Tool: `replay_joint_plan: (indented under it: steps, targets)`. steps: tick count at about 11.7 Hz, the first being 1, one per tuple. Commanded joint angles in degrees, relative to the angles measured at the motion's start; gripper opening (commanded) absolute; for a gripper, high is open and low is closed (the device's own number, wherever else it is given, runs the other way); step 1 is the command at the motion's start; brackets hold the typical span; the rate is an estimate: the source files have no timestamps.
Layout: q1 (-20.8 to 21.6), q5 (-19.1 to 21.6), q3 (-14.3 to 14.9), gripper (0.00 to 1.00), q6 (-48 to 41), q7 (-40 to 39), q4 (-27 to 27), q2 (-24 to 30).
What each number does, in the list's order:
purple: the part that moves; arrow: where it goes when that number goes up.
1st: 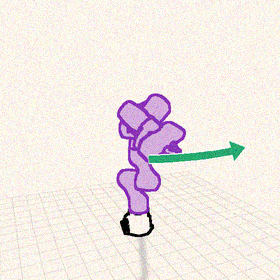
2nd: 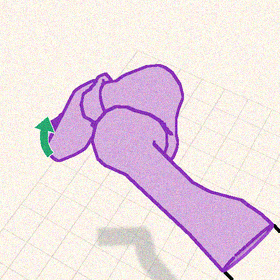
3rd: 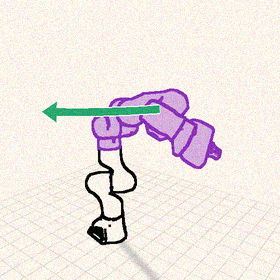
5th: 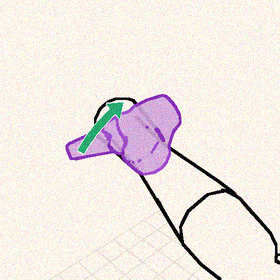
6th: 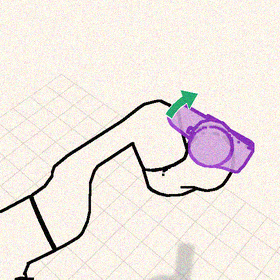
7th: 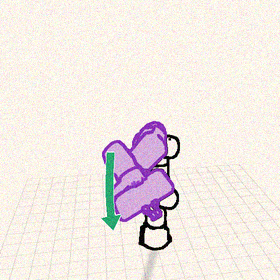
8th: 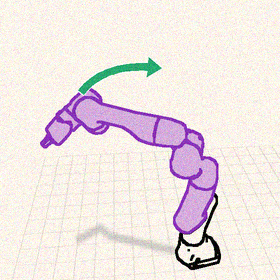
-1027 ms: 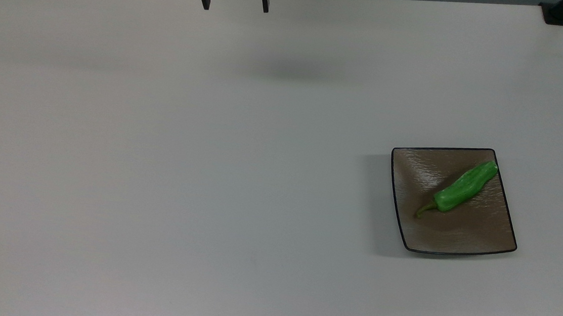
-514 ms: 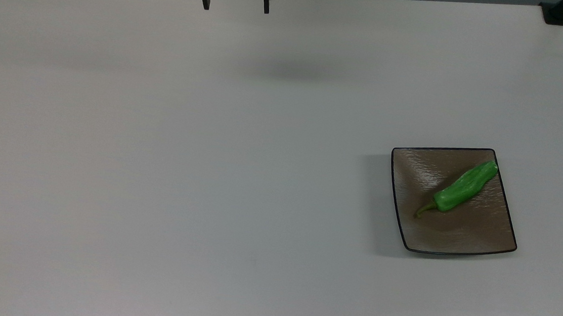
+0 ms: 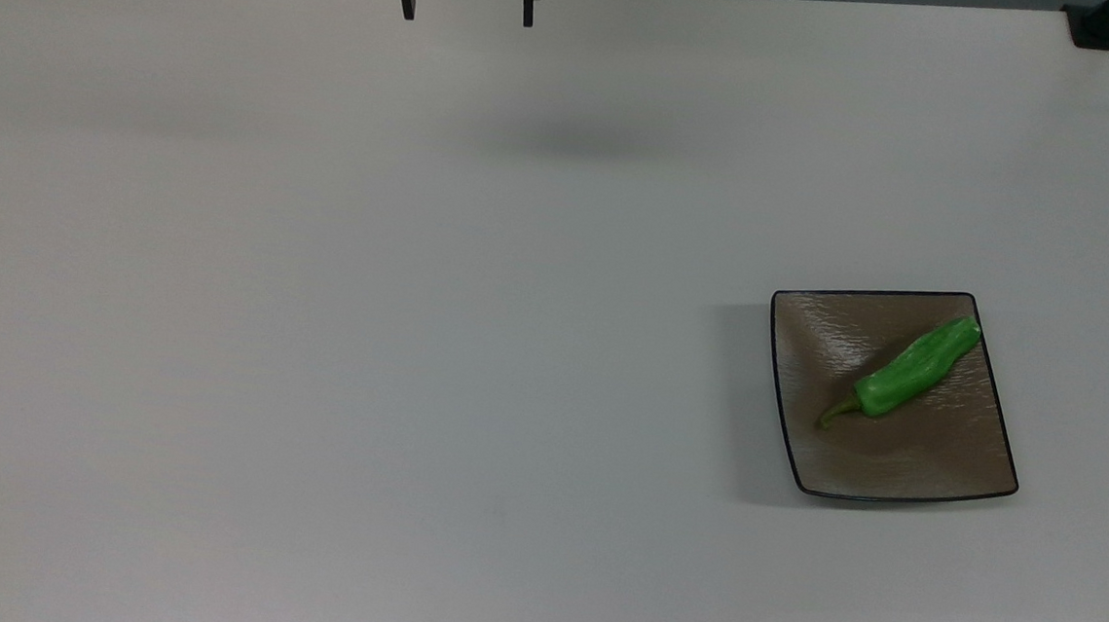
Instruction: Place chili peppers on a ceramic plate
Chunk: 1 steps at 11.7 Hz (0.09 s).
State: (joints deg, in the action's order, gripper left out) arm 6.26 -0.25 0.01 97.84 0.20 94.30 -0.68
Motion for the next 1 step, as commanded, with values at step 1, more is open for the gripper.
replay_joint_plan:
  steps: [1]
  targets:
    - [0.42,-0.63,0.26,1.00,-0.81,-0.72,2.11,2.00]
